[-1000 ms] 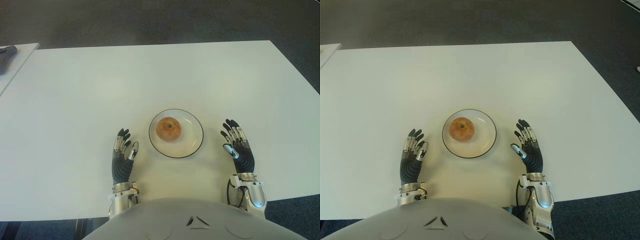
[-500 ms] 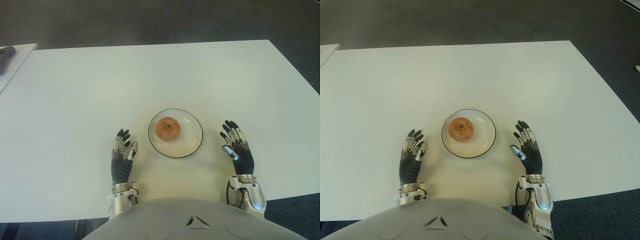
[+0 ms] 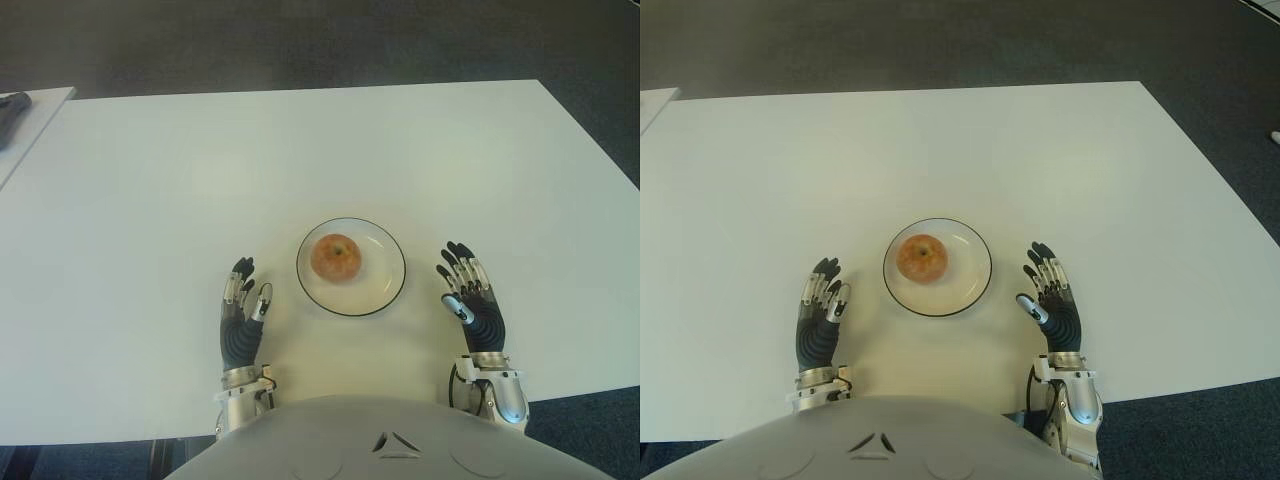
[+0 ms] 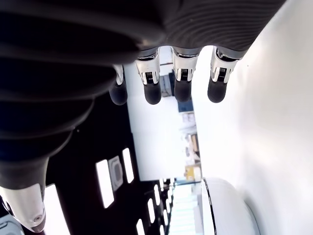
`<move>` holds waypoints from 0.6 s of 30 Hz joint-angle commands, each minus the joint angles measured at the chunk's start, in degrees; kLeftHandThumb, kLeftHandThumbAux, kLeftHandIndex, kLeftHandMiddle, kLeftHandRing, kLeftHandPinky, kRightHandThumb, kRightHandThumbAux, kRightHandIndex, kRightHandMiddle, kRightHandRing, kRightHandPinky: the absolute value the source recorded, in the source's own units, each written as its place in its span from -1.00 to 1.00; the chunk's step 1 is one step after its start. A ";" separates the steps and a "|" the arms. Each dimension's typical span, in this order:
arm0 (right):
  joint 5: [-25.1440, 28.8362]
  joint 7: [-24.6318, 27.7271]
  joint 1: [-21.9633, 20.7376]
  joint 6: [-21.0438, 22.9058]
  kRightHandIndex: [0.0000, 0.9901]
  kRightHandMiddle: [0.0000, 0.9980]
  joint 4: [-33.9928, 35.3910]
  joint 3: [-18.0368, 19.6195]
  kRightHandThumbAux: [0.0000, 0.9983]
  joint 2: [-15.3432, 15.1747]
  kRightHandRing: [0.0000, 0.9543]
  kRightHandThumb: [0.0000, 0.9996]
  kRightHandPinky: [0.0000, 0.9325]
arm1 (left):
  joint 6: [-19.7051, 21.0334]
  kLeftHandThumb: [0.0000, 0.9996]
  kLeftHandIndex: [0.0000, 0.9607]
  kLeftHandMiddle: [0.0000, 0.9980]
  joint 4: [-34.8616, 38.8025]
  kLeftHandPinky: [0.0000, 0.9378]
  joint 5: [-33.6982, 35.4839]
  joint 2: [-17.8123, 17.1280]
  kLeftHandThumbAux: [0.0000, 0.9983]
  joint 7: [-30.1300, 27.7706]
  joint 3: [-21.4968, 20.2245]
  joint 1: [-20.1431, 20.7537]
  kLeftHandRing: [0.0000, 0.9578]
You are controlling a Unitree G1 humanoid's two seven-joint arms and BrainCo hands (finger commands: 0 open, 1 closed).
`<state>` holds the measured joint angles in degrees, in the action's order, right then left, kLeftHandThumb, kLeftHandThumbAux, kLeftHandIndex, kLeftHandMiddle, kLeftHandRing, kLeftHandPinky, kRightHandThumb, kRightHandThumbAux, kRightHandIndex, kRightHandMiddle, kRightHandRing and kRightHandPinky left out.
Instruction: Put the apples into the plate.
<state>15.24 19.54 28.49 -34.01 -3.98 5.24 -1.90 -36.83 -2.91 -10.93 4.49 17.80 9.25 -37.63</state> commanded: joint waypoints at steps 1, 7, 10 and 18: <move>-0.80 0.08 1.06 -2.68 -0.91 -0.90 -0.72 -0.71 0.26 1.11 -0.91 -0.63 -0.86 | -0.48 -0.86 -0.79 -0.76 -0.68 -0.76 -0.84 0.17 -0.18 0.01 -0.50 -1.05 -0.77; -1.11 -0.20 1.41 -4.57 -0.89 -0.89 -1.16 -1.06 0.26 1.73 -0.90 -0.63 -0.84 | -0.11 -0.87 -0.84 -0.82 0.25 -0.81 -1.51 0.19 -0.14 0.15 -0.70 -1.91 -0.83; -1.04 -0.25 1.71 -4.75 -0.89 -0.88 -1.10 -1.29 0.27 1.79 -0.89 -0.62 -0.83 | -0.44 -0.86 -0.85 -0.83 0.35 -0.83 -1.44 0.05 -0.13 -0.11 -0.68 -2.03 -0.85; -1.20 -0.33 2.21 -5.15 -0.88 -0.87 -0.69 -1.85 0.28 1.57 -0.89 -0.60 -0.84 | -1.68 -0.86 -0.84 -0.85 0.26 -0.84 -1.47 0.05 -0.10 -0.25 -0.51 -2.04 -0.86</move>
<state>14.62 19.43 30.38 -38.80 -4.40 3.59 -0.47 -37.87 -2.63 -12.15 4.21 17.78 8.85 -39.20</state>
